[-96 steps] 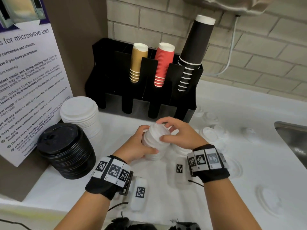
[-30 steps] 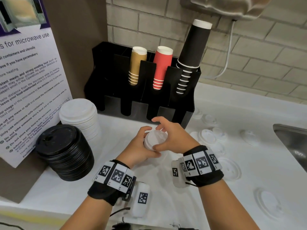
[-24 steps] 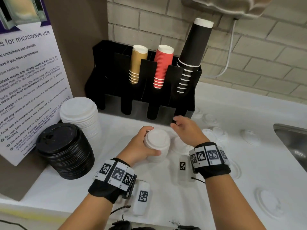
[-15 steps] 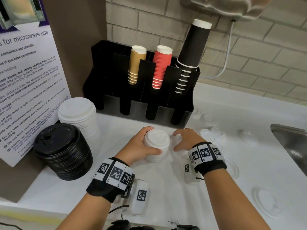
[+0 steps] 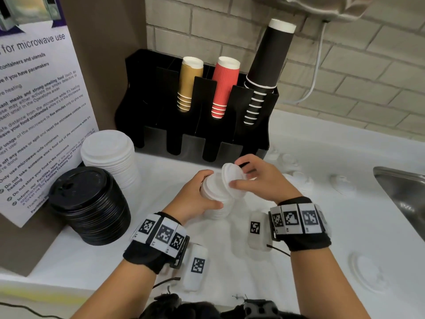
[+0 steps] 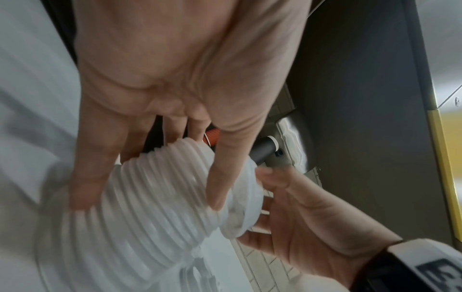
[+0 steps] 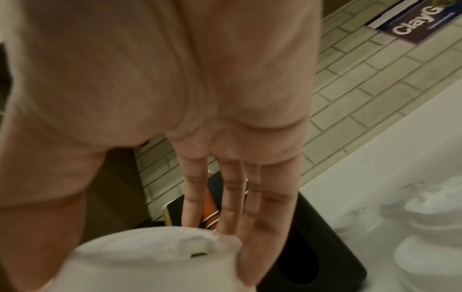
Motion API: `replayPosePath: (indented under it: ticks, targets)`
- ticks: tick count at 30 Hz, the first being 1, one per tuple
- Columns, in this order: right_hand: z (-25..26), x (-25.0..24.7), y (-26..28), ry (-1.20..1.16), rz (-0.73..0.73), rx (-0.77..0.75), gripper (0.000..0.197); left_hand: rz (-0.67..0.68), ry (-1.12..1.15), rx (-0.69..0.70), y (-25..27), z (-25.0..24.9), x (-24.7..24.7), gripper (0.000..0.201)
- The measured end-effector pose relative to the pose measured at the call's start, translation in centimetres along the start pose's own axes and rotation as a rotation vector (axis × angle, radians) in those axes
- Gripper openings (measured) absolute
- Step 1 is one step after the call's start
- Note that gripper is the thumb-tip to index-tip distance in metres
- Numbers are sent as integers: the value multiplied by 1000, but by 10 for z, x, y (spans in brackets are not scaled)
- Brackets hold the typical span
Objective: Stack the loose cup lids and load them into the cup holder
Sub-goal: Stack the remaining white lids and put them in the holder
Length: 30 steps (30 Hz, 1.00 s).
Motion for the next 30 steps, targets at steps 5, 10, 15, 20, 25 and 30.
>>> replayPosePath:
  ticks: [5, 10, 15, 20, 25, 30]
  targets:
    - [16, 20, 7, 95, 7, -33, 51, 3, -17, 26, 0, -2, 1, 83]
    - [28, 21, 2, 194, -16, -58, 47, 6, -8, 9, -1, 0, 2, 92]
    - [34, 30, -3, 304, 52, -46, 46, 23, -31, 17, -1, -1, 4, 92]
    - [31, 32, -1, 312, 48, -26, 48, 29, -33, 54, -2, -3, 6, 79]
    - [12, 9, 13, 153, -102, 26, 38, 37, -31, 88, -3, -3, 5, 74]
    - [-59, -20, 49, 248, -182, 392, 27, 63, -60, 96, -4, -2, 7, 63]
Point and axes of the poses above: each hand's wrist, its own y-axis away from the middle knuckle, its own x-axis out of the palm, z = x × y, the point moved 9 cm from there along -y, towards the middle knuckle, and after that the axes turned 4 degrees about y, right-handed, at the moved point
